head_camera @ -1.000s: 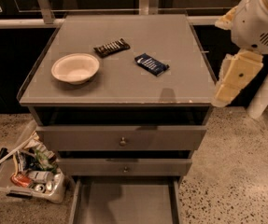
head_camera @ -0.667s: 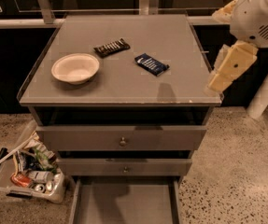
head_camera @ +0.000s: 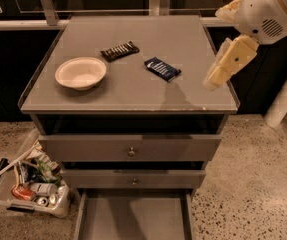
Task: Place rxbar blueberry into bottom drawer
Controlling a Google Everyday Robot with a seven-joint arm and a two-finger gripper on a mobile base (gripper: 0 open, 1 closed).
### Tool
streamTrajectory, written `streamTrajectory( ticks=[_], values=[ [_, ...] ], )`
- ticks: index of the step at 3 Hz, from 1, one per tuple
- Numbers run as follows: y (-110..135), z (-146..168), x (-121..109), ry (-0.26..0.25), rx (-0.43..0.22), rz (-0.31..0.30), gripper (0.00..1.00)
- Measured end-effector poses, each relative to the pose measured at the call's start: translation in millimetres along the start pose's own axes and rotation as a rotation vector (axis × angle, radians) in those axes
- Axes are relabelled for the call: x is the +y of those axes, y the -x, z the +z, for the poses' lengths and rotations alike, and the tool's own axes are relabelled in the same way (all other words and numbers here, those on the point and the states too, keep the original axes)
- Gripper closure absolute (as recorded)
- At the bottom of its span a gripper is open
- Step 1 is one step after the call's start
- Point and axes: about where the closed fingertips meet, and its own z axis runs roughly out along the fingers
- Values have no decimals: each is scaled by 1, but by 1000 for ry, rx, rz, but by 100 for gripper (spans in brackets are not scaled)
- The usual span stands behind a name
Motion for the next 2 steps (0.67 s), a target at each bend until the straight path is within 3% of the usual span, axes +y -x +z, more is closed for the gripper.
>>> streamTrajectory(
  ticks=[1,2],
  values=[
    [7,11,1,11,-27,3,0],
    [20,43,0,48,-64,20,0]
  ],
)
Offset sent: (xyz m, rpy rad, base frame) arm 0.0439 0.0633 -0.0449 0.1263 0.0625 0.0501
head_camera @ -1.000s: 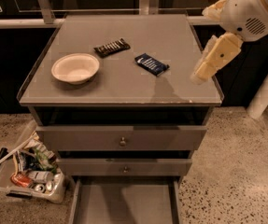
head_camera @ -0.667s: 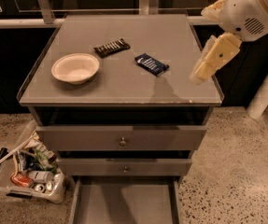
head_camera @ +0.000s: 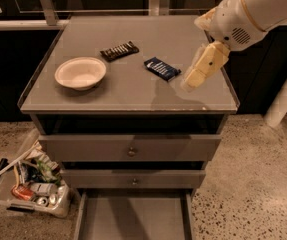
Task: Place rxbar blueberry into bottom drawer
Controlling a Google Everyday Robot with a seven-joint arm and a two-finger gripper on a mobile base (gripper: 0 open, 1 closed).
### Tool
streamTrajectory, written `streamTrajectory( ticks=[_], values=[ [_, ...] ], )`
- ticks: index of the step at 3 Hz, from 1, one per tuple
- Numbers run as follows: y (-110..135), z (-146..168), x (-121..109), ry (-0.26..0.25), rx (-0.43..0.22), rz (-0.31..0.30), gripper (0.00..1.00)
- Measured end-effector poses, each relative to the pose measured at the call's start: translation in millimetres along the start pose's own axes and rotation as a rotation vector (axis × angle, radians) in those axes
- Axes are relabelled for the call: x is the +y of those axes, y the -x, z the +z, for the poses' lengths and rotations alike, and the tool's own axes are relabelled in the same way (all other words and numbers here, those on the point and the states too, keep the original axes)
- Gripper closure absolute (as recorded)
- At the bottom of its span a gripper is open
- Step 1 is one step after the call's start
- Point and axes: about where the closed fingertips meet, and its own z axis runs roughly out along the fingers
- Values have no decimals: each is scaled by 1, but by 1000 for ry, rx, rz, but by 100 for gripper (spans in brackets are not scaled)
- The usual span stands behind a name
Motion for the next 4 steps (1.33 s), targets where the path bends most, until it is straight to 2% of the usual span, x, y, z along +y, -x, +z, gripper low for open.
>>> streamTrajectory(
  ticks=[1,3,4],
  values=[
    [7,35,-6,46,-28,26,0],
    [-3,108,-37,120,-67,130,0],
    [-13,136,-53,127,-65,178,0]
  ],
)
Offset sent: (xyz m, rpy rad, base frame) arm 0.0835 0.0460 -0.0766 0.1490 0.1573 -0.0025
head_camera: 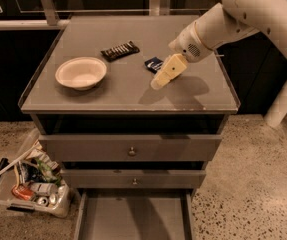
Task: Place rxbar blueberry into bottom drawer
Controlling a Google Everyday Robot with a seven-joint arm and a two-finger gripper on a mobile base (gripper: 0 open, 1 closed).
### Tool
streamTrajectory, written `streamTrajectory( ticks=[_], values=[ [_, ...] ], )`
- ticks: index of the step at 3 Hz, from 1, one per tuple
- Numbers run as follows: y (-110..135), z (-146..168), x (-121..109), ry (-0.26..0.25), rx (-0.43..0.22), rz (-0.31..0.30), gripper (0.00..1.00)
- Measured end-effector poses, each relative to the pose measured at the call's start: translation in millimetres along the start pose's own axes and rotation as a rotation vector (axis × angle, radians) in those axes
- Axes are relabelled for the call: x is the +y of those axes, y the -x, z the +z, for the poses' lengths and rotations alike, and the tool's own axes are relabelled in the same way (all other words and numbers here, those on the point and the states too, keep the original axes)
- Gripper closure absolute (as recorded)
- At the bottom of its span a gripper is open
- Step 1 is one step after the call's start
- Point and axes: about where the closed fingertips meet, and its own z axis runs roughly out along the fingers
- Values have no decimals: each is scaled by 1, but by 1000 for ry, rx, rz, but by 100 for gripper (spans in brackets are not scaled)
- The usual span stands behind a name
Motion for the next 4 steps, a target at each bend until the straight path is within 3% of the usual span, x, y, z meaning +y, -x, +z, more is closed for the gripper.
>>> streamTrajectory(
  ticks=[2,4],
  values=[
    [-14,20,-41,-54,10,39,0],
    [-23,35,-52,-51,-13,92,0]
  ],
)
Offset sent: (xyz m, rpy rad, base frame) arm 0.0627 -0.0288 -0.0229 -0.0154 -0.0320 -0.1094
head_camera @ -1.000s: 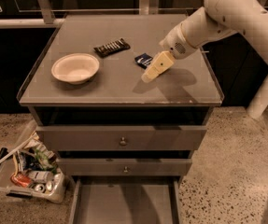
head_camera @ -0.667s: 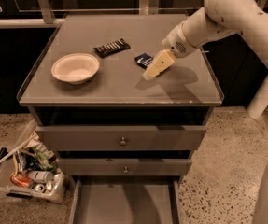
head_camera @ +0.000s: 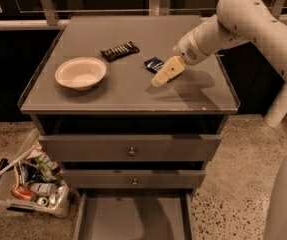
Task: Place rxbar blueberry into bottom drawer
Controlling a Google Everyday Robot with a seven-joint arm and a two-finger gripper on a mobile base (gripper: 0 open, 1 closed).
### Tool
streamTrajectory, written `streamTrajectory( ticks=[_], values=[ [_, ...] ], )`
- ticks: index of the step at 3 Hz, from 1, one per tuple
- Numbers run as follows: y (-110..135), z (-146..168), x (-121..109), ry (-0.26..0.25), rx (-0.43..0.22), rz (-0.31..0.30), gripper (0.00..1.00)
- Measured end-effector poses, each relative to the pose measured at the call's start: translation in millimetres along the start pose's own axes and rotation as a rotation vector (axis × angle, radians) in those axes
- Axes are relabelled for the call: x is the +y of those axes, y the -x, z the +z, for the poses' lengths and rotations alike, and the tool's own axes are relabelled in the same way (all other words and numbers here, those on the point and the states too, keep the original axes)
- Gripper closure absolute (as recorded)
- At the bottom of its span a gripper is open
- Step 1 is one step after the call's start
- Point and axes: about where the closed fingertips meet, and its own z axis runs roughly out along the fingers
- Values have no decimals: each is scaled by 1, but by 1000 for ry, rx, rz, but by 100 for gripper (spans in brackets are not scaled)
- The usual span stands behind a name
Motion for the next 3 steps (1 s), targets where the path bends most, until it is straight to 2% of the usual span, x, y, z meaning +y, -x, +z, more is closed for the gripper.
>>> streamTrajectory(
  ticks=[1,2,3],
  values=[
    [1,12,2,15,-17,26,0],
    [0,18,1,8,-18,52,0],
    [0,18,1,9,-18,52,19]
  ],
)
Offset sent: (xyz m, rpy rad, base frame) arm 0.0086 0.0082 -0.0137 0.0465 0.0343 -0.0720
